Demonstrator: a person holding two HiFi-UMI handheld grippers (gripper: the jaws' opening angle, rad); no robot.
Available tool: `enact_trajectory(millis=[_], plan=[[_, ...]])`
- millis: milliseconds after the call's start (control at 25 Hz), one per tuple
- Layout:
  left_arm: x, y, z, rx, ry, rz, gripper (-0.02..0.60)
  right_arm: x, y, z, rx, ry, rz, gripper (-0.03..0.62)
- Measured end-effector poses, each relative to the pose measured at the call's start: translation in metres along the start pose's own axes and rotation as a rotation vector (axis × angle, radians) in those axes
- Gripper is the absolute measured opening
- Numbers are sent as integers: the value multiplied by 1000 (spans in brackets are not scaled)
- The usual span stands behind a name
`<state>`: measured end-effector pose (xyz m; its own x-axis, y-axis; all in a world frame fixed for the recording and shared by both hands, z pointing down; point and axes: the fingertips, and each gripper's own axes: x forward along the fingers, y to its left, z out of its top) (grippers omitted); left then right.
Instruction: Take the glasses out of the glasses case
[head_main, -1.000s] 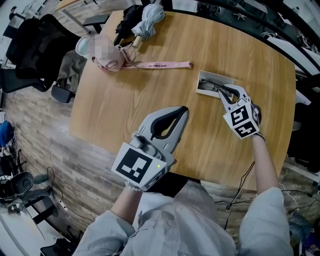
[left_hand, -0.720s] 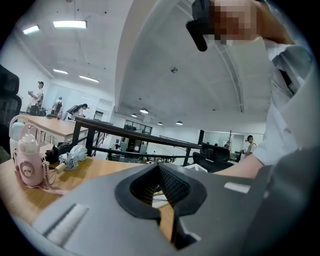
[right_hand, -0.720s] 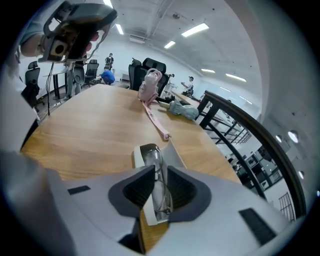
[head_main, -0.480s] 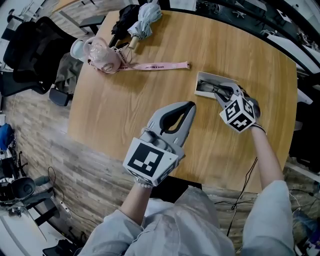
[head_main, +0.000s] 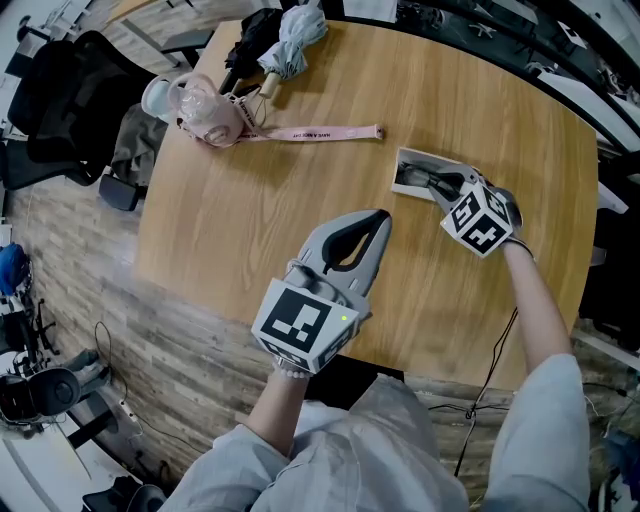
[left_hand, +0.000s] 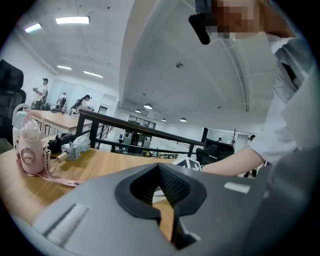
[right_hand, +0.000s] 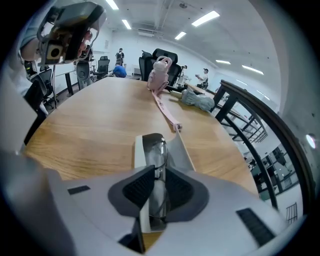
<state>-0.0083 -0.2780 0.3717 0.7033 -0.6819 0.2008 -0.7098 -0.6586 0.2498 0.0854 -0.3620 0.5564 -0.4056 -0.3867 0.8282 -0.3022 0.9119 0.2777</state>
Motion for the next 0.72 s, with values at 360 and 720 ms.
enact_trajectory(millis=[360, 720], plan=[[-3, 5, 0, -47, -14, 16, 3, 1, 0, 2, -62, 11, -30, 15], [-6, 6, 0, -55, -18, 16, 3, -4, -1, 5, -90, 2, -80, 14]])
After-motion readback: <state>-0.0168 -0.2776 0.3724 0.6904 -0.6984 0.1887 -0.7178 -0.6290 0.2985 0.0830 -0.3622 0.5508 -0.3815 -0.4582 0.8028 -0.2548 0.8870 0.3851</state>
